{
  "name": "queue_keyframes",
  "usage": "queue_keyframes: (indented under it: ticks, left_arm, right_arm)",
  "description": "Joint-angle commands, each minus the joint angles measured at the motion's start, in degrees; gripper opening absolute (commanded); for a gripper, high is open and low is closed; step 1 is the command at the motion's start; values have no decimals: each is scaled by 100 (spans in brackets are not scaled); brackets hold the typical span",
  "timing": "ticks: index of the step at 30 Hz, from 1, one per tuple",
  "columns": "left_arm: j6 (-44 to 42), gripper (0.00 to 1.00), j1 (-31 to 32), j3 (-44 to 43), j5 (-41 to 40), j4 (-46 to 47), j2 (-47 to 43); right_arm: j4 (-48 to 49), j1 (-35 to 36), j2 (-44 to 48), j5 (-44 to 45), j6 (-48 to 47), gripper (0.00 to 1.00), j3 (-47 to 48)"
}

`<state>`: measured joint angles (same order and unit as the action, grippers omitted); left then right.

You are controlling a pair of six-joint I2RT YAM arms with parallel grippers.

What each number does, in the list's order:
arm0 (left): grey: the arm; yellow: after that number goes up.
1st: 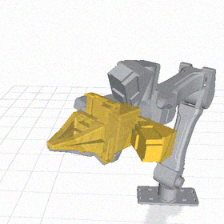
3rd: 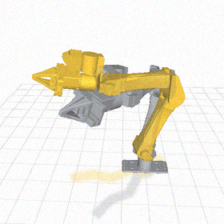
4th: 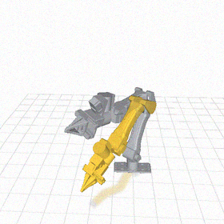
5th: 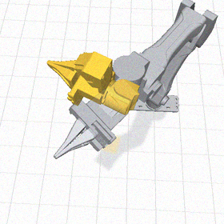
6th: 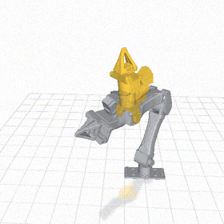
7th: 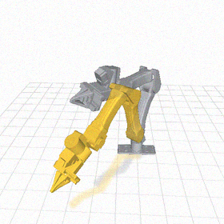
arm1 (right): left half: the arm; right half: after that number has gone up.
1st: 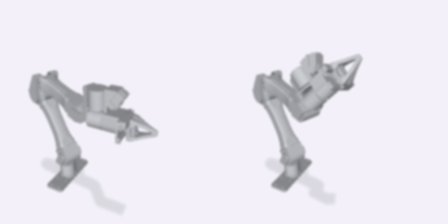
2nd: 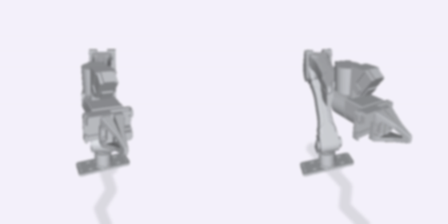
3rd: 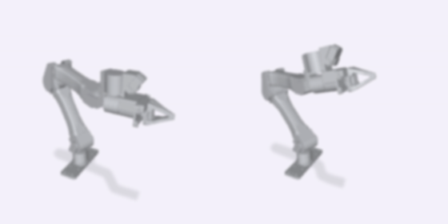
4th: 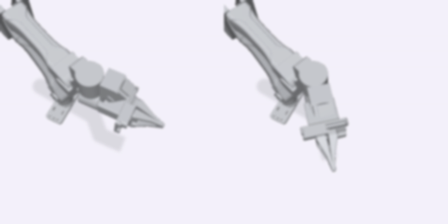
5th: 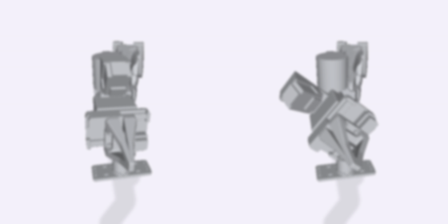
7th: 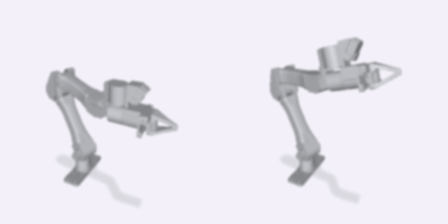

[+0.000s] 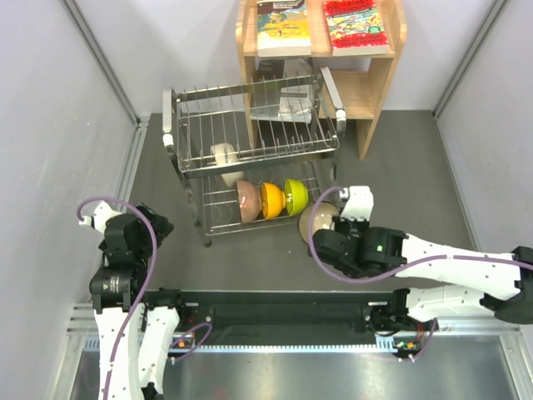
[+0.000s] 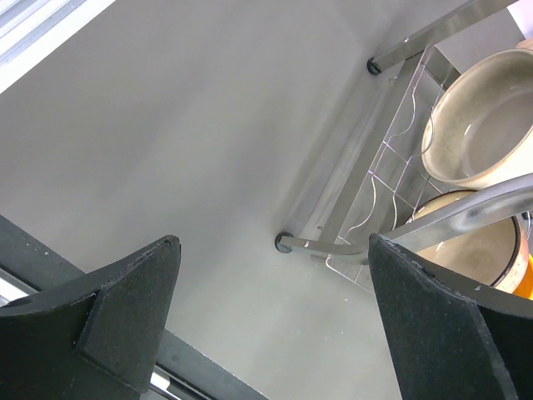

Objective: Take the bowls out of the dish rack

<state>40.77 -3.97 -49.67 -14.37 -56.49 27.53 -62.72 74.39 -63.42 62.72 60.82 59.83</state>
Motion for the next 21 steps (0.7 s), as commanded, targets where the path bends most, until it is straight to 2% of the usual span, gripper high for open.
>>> queue_keyframes:
  ticks: [1,8,14,20,21]
  left_arm:
    - [-52,99,10,10,66,376,60]
    - [-61,99,10,10,83,375,68]
    - [-70,99,19,10,84,393,77]
    - [-87,99,10,19,110,402,121]
    - [-87,99,10,19,110,402,121]
  right_arm:
    - [-706,-117,725,504,1309,0,46]
    - [-566,-1022,1059,452,915,0,-191]
    - [22,-1734,1279,373,300,0,-437]
    - [1321,-2788,1209,-171,-833,0,-780]
    - [1854,-3077,1218,-303,-1287,0,-850]
